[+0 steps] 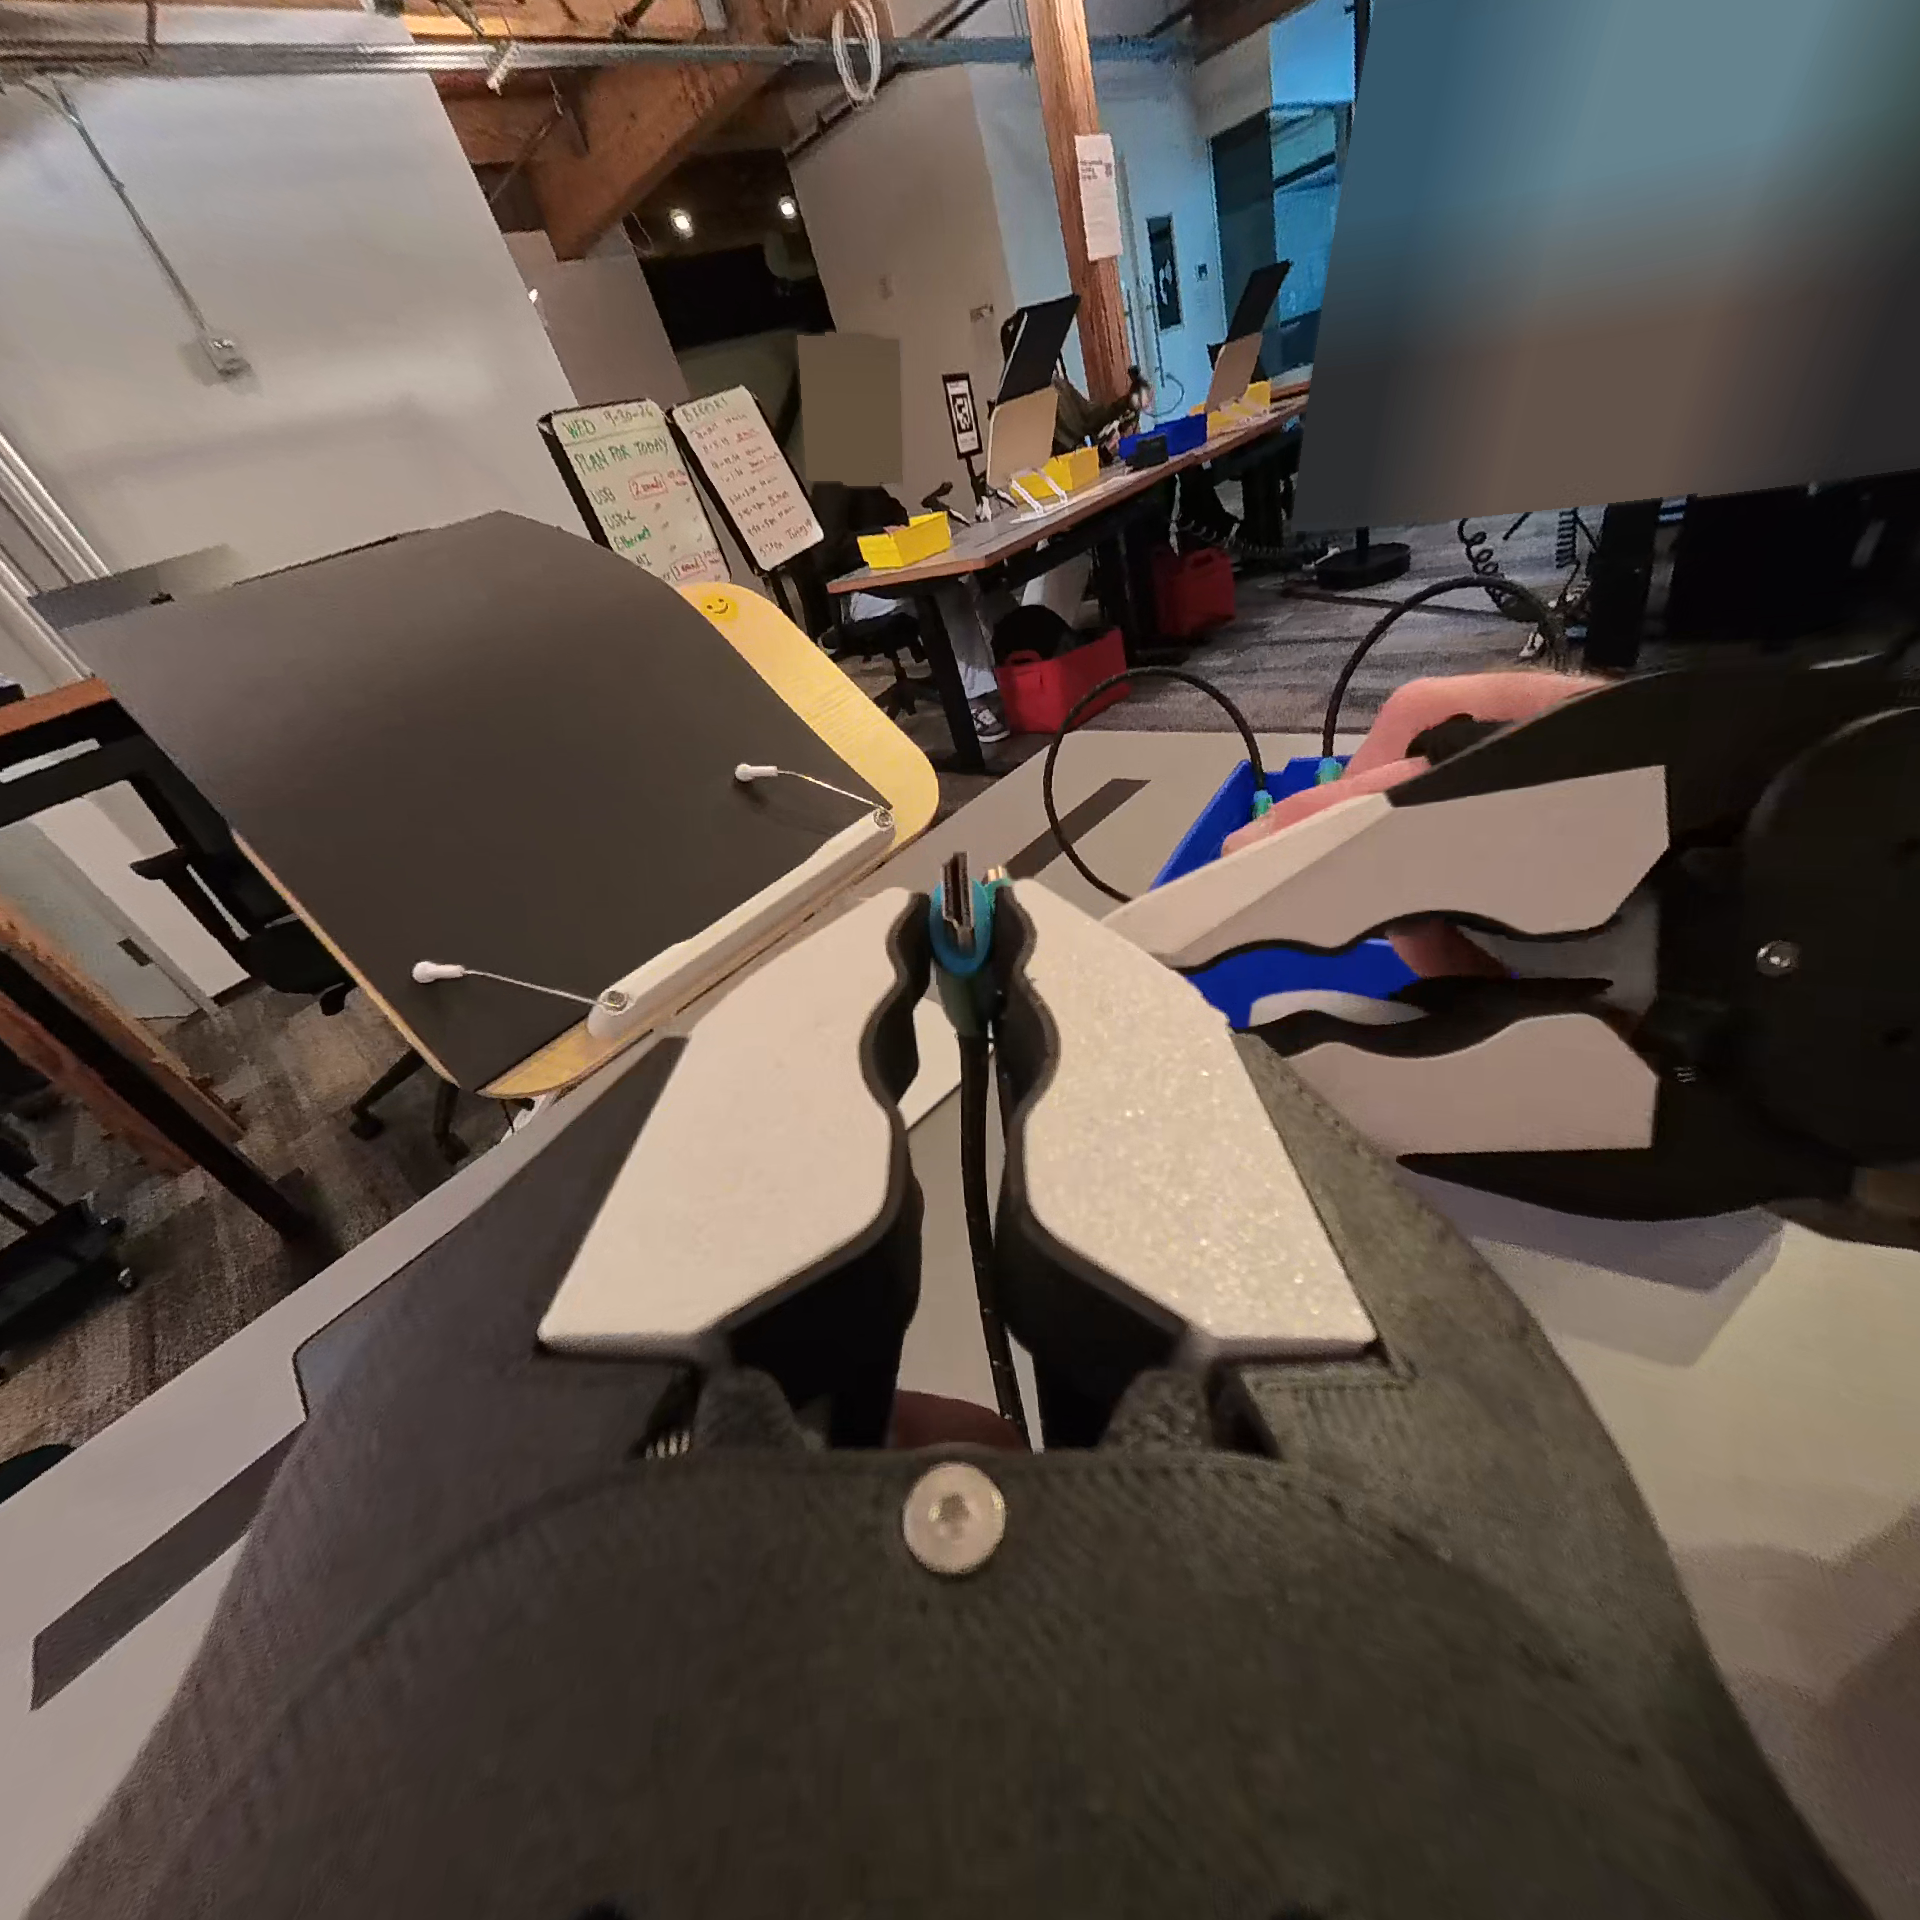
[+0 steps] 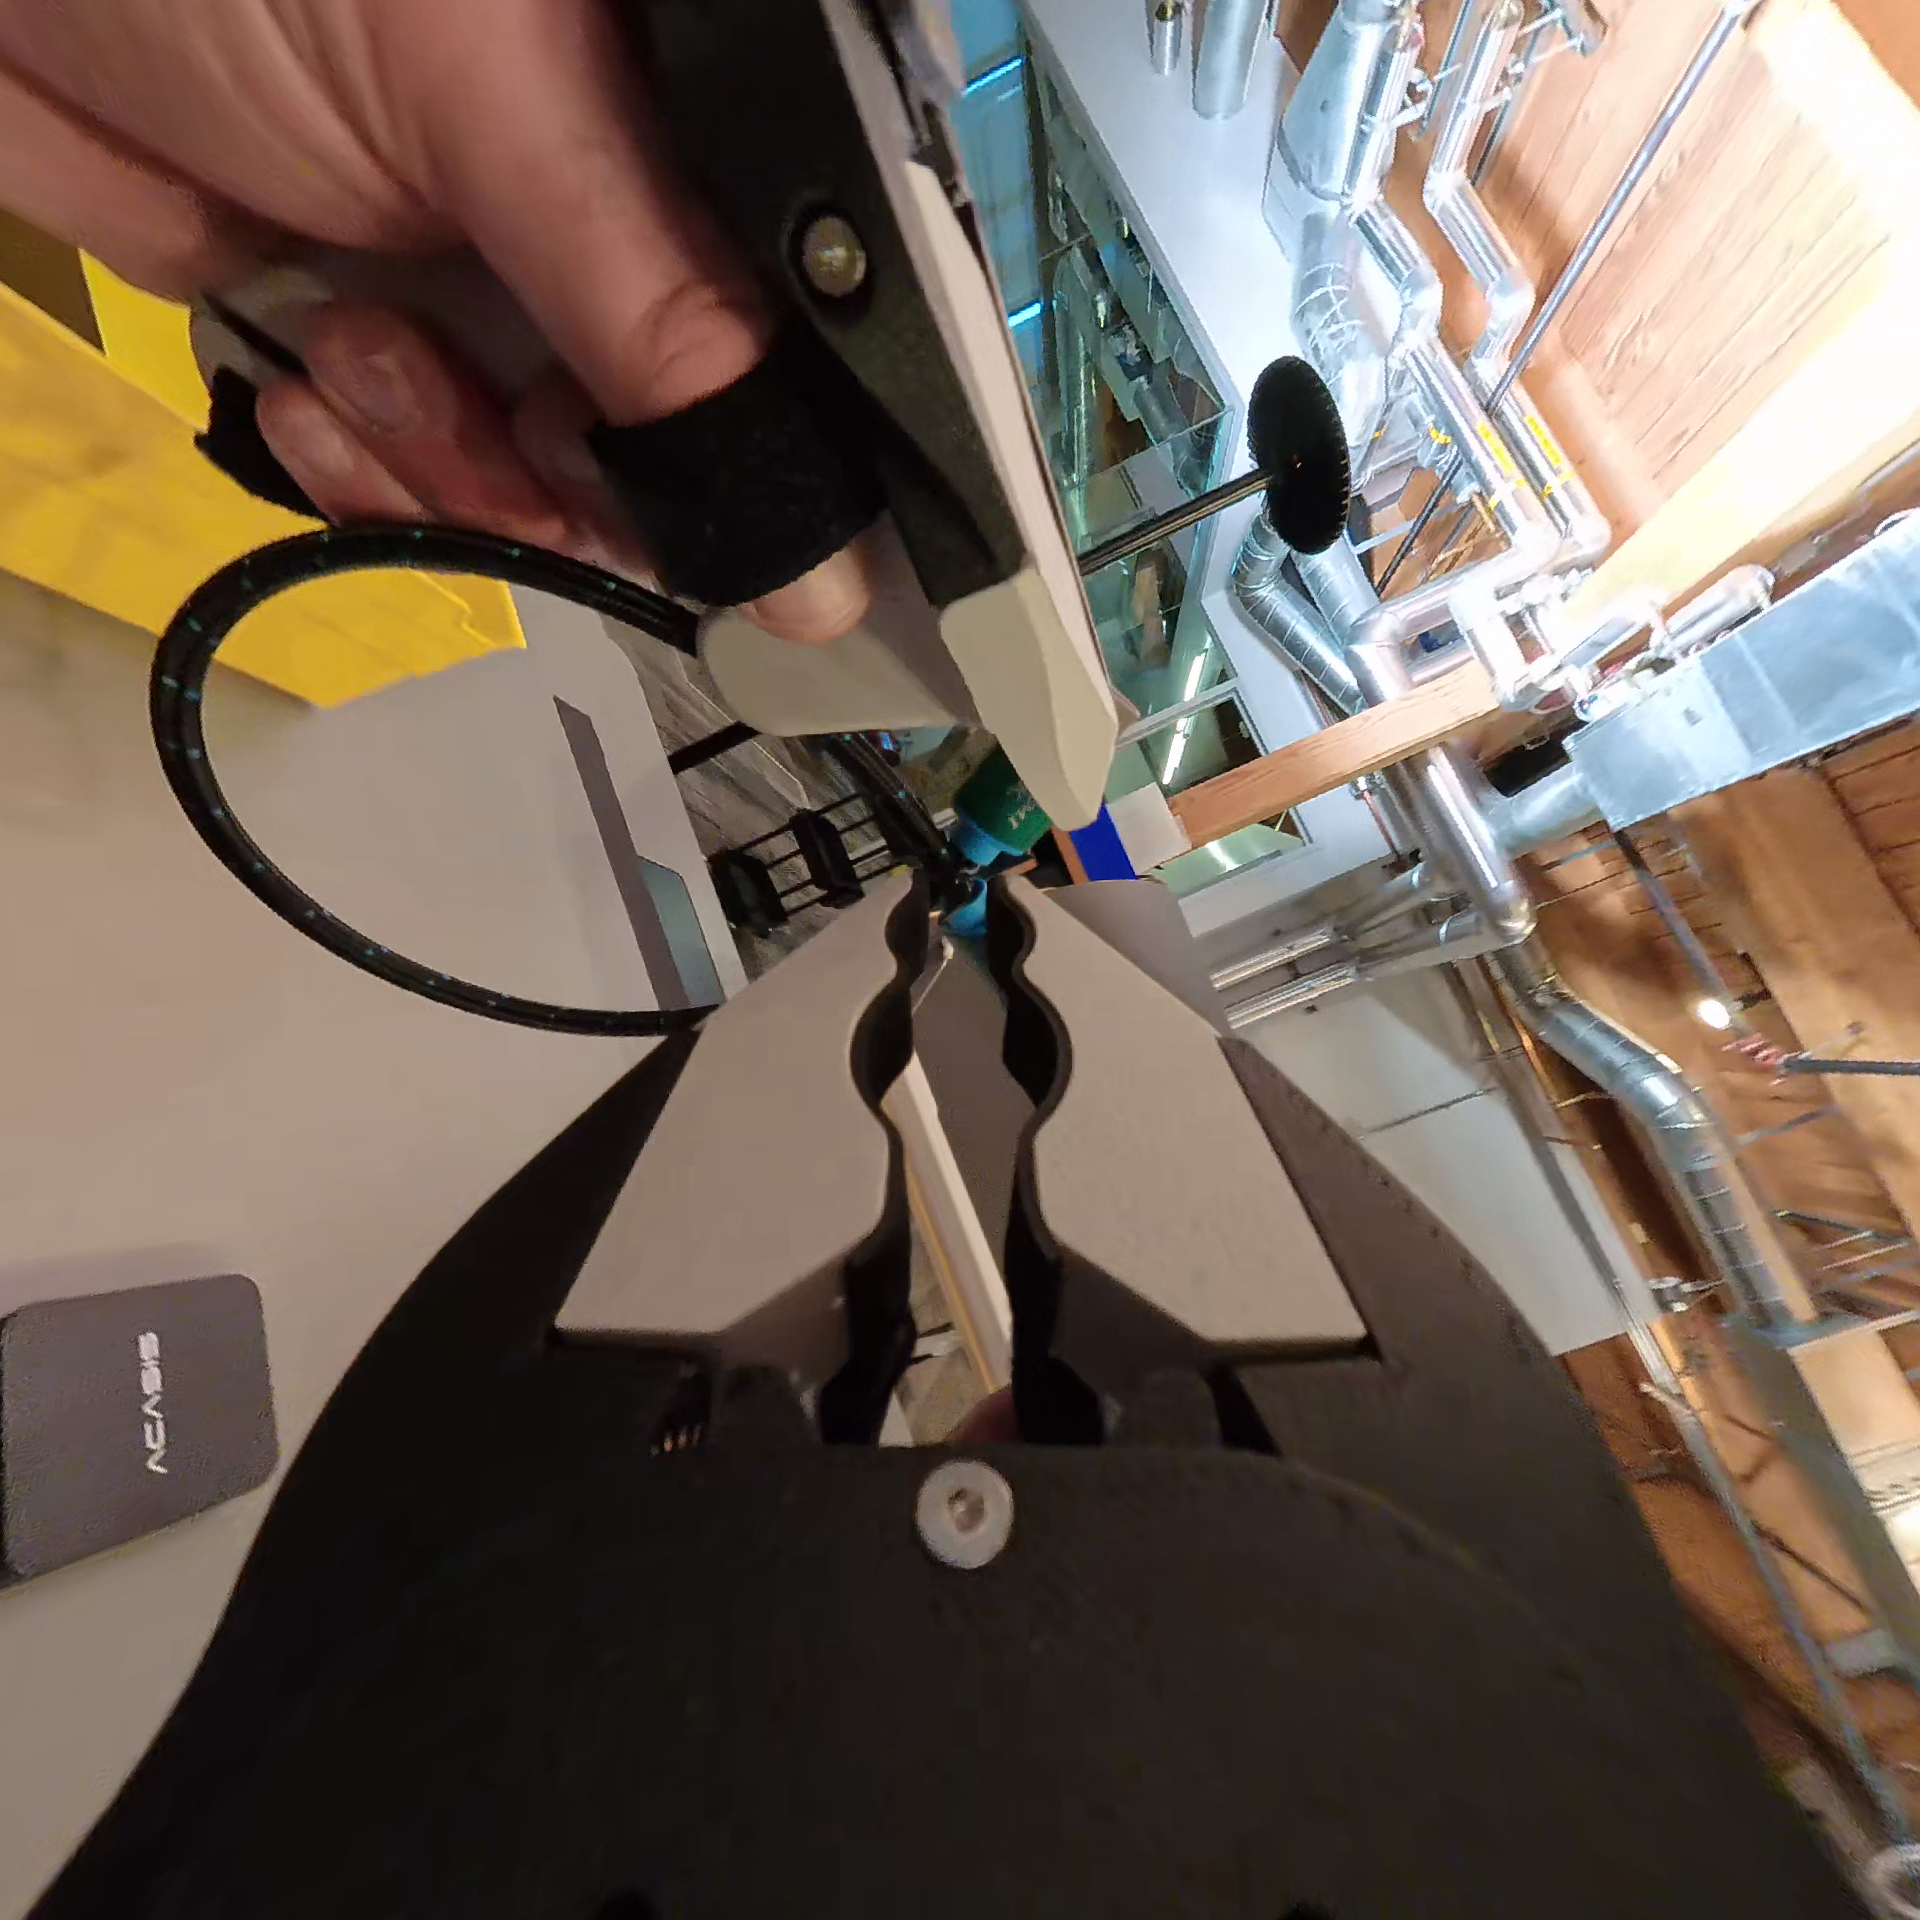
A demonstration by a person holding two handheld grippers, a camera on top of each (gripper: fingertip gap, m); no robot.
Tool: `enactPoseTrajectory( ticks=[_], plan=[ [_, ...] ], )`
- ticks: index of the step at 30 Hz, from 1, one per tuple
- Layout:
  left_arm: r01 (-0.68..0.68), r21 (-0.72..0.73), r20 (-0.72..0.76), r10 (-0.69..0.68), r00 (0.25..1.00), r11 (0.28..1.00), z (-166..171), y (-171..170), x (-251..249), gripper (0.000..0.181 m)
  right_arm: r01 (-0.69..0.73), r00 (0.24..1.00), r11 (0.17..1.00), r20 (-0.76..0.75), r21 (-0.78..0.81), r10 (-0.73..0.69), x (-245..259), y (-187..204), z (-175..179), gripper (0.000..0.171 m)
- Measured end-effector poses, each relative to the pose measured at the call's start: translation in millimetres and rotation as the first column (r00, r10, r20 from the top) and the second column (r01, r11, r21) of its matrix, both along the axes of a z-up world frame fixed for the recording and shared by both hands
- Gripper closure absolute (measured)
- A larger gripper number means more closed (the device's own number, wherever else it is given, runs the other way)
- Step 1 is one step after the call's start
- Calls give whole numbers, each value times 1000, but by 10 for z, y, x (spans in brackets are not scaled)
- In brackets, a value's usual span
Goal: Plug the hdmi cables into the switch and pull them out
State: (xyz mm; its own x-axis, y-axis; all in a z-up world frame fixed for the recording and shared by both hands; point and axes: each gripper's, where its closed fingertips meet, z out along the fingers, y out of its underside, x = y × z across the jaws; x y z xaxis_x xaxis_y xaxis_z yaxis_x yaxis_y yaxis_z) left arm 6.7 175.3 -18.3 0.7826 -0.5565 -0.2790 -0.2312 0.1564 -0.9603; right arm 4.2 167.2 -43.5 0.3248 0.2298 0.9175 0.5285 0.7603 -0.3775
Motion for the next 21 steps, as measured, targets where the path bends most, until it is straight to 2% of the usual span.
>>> enactPoseTrajectory(
  ticks=[5, 8, 11, 13, 16, 19, 21],
  plan=[
    [18, -35, -19, -19, 1000, 999, -25, -20, 34, 170, 21, 998, 999, 61, 50, -24, -3, 22, -57, 163],
    [24, -51, -26, -26, 999, 998, -38, -27, 42, 170, 18, 998, 999, 64, 38, -20, 10, 24, -58, 169],
    [21, -47, -19, -22, 1000, 999, -35, -24, 46, 170, -2, 1000, 998, 22, -58, 3, 22, 35, -61, 170],
    [6, -25, -9, -6, 1000, 1000, -17, -16, 34, 170, -57, 996, 975, -82, -214, 40, 17, 46, -45, 170],
    [-23, 42, -6, 24, 1000, 999, 41, -24, 5, 170, -237, 945, 845, -314, -479, 88, -25, 27, 2, 171],
    [-49, 170, -33, 55, 998, 984, 120, -68, -10, 170, -507, 817, 582, -570, -636, 90, -41, 2, 99, 171],
    [-61, 254, -38, 73, 997, 965, 159, -103, -10, 170, -655, 716, 396, -697, -644, 51, -38, -10, 160, 171]
  ],
)
